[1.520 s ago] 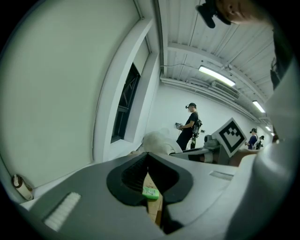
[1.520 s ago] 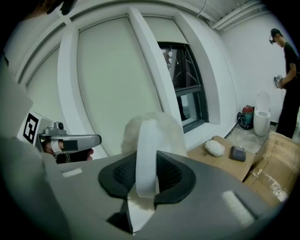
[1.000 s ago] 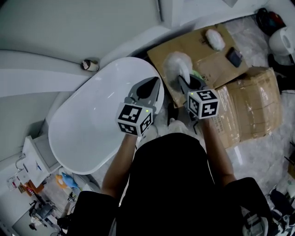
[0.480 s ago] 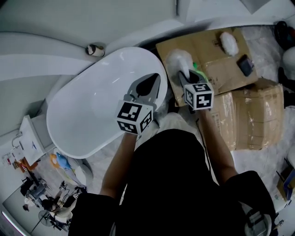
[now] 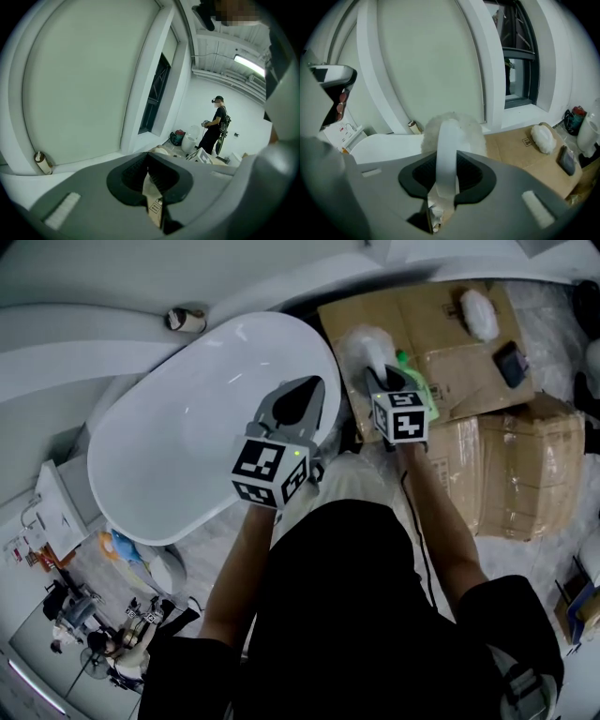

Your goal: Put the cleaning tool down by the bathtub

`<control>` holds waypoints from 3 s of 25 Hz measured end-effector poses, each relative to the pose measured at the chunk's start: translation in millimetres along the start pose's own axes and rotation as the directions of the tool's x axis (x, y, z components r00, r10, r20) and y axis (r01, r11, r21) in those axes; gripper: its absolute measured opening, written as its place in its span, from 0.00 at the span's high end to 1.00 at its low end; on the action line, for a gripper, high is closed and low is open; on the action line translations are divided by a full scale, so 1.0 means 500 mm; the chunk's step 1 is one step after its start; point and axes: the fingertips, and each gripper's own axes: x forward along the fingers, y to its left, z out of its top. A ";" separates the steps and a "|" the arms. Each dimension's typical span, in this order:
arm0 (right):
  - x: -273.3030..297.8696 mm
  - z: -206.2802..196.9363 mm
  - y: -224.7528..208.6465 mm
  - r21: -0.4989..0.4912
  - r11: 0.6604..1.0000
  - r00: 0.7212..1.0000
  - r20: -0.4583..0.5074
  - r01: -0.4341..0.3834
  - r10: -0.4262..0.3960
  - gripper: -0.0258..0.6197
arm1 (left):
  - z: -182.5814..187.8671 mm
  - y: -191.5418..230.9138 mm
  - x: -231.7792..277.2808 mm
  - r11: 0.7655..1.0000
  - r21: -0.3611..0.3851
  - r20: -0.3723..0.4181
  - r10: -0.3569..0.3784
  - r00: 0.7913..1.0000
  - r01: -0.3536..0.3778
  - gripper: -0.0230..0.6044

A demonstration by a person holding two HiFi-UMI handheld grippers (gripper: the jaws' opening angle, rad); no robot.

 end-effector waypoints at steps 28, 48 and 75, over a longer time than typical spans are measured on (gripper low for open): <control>0.249 -0.142 -0.097 0.093 0.993 0.991 -0.114 0.079 -0.068 0.82 | -0.127 0.108 0.096 0.992 -0.109 -0.091 0.060 0.994 -0.070 0.96; 0.341 -0.191 -0.148 0.086 0.987 0.977 -0.177 0.134 -0.117 0.82 | -0.206 0.126 0.078 0.985 -0.135 -0.157 0.084 0.984 -0.106 0.96; 0.341 -0.165 -0.155 0.038 0.994 0.984 -0.150 0.104 -0.098 0.79 | -0.197 0.105 0.087 0.984 -0.134 -0.138 0.103 0.985 -0.121 0.97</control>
